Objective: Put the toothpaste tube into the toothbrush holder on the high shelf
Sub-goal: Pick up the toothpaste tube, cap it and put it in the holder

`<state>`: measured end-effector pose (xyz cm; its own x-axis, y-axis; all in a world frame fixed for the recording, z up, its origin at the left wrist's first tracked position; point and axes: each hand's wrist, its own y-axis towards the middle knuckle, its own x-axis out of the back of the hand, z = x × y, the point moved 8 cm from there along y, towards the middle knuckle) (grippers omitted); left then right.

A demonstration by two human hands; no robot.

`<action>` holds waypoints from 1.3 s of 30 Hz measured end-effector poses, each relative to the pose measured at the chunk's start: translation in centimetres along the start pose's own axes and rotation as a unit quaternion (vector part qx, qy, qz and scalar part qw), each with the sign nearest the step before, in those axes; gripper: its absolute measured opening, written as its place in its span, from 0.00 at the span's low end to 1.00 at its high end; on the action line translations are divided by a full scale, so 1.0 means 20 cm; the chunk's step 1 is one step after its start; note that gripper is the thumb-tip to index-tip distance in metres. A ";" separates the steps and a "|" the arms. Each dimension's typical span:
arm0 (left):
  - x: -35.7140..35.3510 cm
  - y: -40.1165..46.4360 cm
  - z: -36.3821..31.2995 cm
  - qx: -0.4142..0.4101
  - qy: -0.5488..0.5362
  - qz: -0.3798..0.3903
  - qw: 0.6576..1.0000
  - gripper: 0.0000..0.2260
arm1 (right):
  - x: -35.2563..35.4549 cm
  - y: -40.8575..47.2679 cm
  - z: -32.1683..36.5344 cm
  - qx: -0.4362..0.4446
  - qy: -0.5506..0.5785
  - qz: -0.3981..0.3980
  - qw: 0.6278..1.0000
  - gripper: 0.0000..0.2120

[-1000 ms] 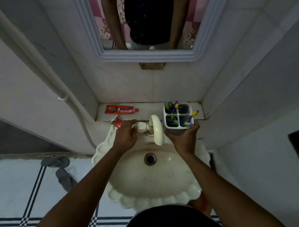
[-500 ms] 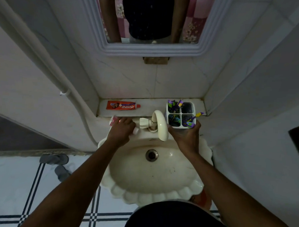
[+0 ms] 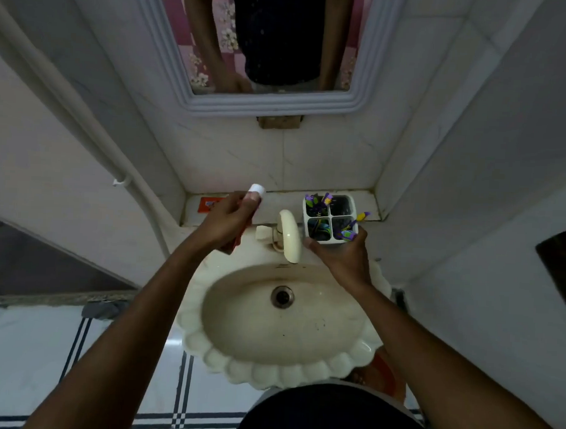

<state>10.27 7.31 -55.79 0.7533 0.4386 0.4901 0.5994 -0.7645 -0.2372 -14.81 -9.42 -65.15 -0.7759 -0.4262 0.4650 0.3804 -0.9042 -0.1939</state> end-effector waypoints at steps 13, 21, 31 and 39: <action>-0.46 0.20 -0.88 -0.164 0.462 0.008 0.871 0.18 | 0.05 0.00 0.02 -0.001 0.010 0.085 0.996 0.57; -0.59 0.27 -0.91 -0.148 0.491 -0.006 0.859 0.14 | 0.10 0.04 0.03 0.001 0.013 0.097 0.995 0.58; -0.33 0.18 -0.69 -0.092 0.108 -0.166 0.976 0.09 | 0.12 0.11 0.07 0.021 0.049 0.083 0.995 0.49; -0.06 0.18 -0.19 -0.010 -0.048 -0.157 0.986 0.09 | 0.06 0.14 0.10 0.012 0.063 0.044 0.997 0.49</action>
<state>10.42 2.28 -54.11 0.5542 0.6973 0.4546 0.8027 -0.5923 -0.0700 -13.60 -12.44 -63.48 -0.7957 -0.5045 0.3351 0.4602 -0.8633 -0.2071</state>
